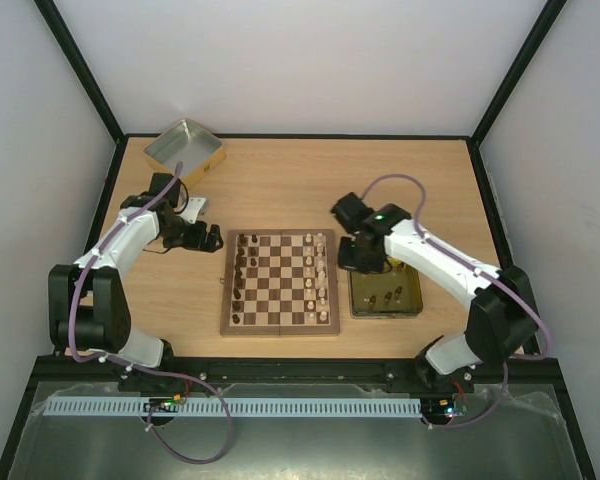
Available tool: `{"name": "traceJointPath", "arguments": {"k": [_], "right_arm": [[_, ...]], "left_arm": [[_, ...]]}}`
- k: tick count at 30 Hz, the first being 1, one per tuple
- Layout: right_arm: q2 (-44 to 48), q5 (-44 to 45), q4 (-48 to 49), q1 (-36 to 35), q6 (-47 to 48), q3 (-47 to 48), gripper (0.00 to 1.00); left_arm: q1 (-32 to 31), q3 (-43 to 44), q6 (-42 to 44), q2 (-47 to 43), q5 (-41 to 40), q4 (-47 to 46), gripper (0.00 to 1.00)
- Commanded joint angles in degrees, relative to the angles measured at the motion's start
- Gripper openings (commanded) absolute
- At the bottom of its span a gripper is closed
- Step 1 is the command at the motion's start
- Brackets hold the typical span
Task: Set up the chess pieces on the board
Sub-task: Pick up the chess piece from the storage box, then place the chess piece on the chessboard.
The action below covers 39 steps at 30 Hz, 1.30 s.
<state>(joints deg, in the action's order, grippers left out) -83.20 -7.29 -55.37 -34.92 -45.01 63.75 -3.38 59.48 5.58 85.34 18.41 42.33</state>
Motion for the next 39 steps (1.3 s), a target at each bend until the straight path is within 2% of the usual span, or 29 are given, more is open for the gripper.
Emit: {"name": "traceJointPath", "arguments": {"k": [1, 4, 8, 11, 16, 21, 39], "right_arm": [[-6.6, 1.4, -3.6, -10.8, -7.6, 9.5, 0.04], [-14.1, 1.5, -4.3, -17.2, -8.0, 18.4, 0.04], [-24.5, 1.3, -6.3, -21.8, -5.9, 32.7, 0.04], [-32.3, 1.3, -8.6, -23.3, -3.5, 41.9, 0.04], [-40.5, -0.7, -9.1, -23.4, -1.9, 50.0, 0.04], [-44.1, -2.3, -8.5, -23.5, -1.4, 51.5, 0.04], [-48.5, -3.5, -5.9, -23.4, -0.9, 52.5, 0.04]], "left_arm": [[-0.3, 0.3, -0.3, -0.1, -0.6, 0.0, 1.00], [0.0, 0.3, -0.6, -0.7, -2.0, -0.1, 1.00], [1.9, -0.1, -0.8, -1.0, -1.0, -0.5, 1.00], [3.4, 0.1, -0.9, -1.0, -0.2, -0.3, 1.00], [4.3, -0.3, -1.0, -2.2, -0.2, -0.4, 1.00], [5.0, -0.5, -1.1, -3.4, -0.2, -0.5, 1.00], [5.3, -0.6, -1.1, -3.7, 1.0, -0.5, 1.00]]}}
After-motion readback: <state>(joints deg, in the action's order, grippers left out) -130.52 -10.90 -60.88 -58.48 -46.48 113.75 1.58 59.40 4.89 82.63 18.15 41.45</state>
